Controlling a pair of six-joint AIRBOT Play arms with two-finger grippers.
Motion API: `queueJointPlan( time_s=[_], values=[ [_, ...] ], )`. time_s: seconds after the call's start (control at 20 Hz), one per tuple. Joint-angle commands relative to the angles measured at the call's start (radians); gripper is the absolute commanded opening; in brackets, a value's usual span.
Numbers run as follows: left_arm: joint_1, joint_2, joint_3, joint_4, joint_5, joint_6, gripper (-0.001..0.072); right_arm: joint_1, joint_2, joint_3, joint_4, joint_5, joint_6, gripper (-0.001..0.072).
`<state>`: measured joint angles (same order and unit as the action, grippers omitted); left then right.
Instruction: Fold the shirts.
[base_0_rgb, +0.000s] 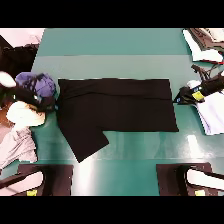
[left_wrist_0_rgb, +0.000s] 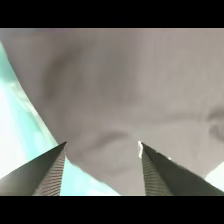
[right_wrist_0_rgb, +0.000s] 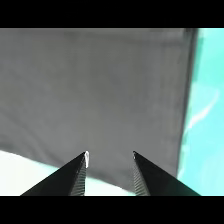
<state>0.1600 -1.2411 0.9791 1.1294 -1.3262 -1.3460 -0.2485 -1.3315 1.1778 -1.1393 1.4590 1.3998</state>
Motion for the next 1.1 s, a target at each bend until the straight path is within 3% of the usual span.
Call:
queueJointPlan(
  time_s=[0.0,0.25,0.7,0.8,0.9,1.05],
  values=[
    [0.001,0.185,-0.295,-0.092,0.055,-0.019,0.0527,-0.024,0.124,-0.125,0.022,-0.054,-0.014,0.0337],
    [-0.002,0.230,-0.449,-0.098,0.070,-0.019,0.0526,-0.024,0.190,-0.165,0.023,-0.072,-0.014,0.0337],
    [-0.002,0.221,-0.480,-0.148,0.200,-0.016,0.0504,-0.024,0.196,-0.163,0.023,-0.061,-0.014,0.0337],
    [-0.002,0.221,-0.479,-0.192,0.215,0.013,0.0099,-0.024,0.196,-0.164,0.018,-0.043,-0.017,0.0337],
    [-0.002,0.221,-0.478,-0.213,0.212,0.019,0.0033,-0.024,0.196,-0.169,-0.012,-0.008,-0.029,0.0336],
    [-0.002,0.229,-0.446,-0.213,0.177,0.026,0.0024,-0.059,0.196,-0.262,-0.041,0.001,-0.033,0.0337]
  ],
)
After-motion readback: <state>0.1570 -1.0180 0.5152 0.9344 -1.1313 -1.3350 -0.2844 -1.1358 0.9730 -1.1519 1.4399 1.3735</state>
